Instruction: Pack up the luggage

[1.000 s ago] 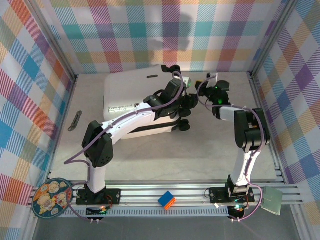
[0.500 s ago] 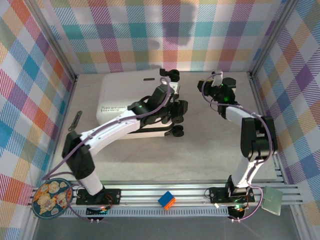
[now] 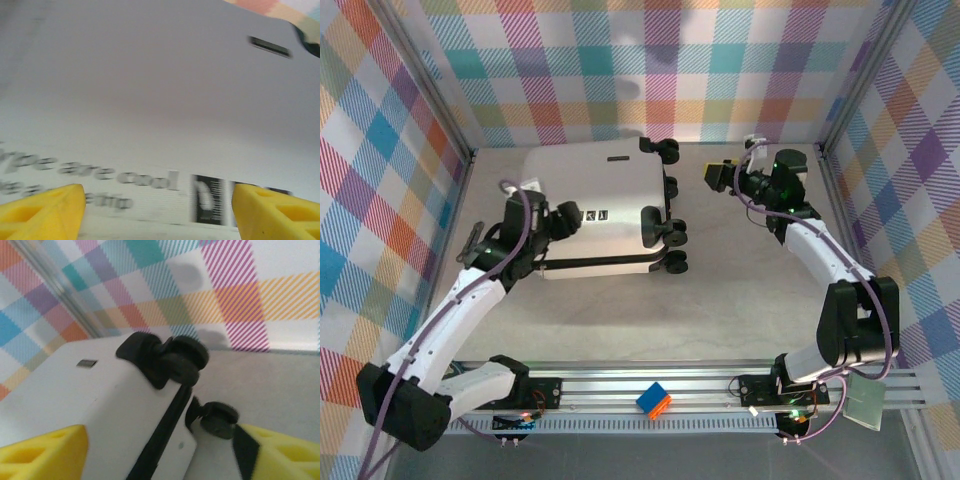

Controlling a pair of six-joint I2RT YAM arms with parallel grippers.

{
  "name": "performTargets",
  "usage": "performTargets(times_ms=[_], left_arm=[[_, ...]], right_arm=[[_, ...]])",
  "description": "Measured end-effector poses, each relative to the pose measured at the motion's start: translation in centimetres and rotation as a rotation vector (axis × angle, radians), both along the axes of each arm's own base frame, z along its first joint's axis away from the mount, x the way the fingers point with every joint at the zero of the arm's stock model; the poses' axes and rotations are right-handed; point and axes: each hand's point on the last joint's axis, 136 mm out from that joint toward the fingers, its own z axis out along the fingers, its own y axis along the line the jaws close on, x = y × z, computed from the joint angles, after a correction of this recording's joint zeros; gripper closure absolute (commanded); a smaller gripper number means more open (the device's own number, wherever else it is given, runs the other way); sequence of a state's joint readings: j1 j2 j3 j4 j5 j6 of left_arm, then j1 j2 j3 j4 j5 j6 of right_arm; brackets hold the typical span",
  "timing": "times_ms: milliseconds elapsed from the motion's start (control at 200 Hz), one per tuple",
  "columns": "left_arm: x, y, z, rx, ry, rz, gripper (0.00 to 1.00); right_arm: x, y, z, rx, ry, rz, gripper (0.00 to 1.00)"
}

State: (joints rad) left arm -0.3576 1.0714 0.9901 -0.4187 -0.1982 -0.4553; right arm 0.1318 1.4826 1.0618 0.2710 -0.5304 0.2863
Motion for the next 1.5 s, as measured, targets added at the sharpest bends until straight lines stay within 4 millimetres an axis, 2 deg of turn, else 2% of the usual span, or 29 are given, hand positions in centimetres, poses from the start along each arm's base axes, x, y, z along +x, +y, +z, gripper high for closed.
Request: performTargets(times_ms=[60, 150, 345, 470, 530, 670, 830, 1020, 1100, 1310, 1500], left_arm=[[0.1, 1.4, -0.4, -0.019, 0.002, 0.039, 0.22], [0.3, 2.3, -0.3, -0.041, -0.011, 0.069, 0.19], [0.4, 5.0, -0.6, -0.045, -0.012, 0.147, 0.13], [-0.1, 7.3, -2.5, -0.037, 0.039, 0.216, 0.1], [-0.3, 8.0, -3.6, -0.044, 0.07, 0.233, 0.09], [0.4, 8.6, -3.7, -0.072, 0.067, 0.243, 0.08], [1.9, 8.7, -4.0, -0.112, 0.064, 0.224, 0.1], [4.2, 7.8, -3.9, -0.138, 0.061, 0.163, 0.14], [4.8, 7.6, -3.9, -0.143, 0.068, 0.14, 0.15], [7.8, 6.6, -3.7, -0.168, 0.05, 0.068, 0.18], [12.4, 5.5, -3.7, -0.219, 0.014, 0.002, 0.21]], right_arm=[[-0.6, 0.6, -0.6, 0.018, 0.048, 0.041, 0.14], [-0.9, 1.8, -1.0, 0.049, 0.107, 0.109, 0.12], [-2.1, 5.4, -2.6, 0.06, 0.213, 0.226, 0.09], [-3.2, 7.4, -3.9, 0.054, 0.264, 0.282, 0.08], [-3.2, 8.3, -4.4, 0.049, 0.286, 0.3, 0.08], [-2.3, 10.0, -5.2, 0.035, 0.326, 0.321, 0.07], [-1.6, 11.6, -5.1, 0.02, 0.338, 0.334, 0.07], [-2.5, 13.0, -5.4, 0.003, 0.346, 0.354, 0.08], [-2.7, 12.9, -5.6, -0.007, 0.339, 0.338, 0.08], [-6.4, 11.9, -6.1, -0.018, 0.332, 0.299, 0.08], [-10.1, 11.5, -6.2, -0.016, 0.314, 0.281, 0.08]])
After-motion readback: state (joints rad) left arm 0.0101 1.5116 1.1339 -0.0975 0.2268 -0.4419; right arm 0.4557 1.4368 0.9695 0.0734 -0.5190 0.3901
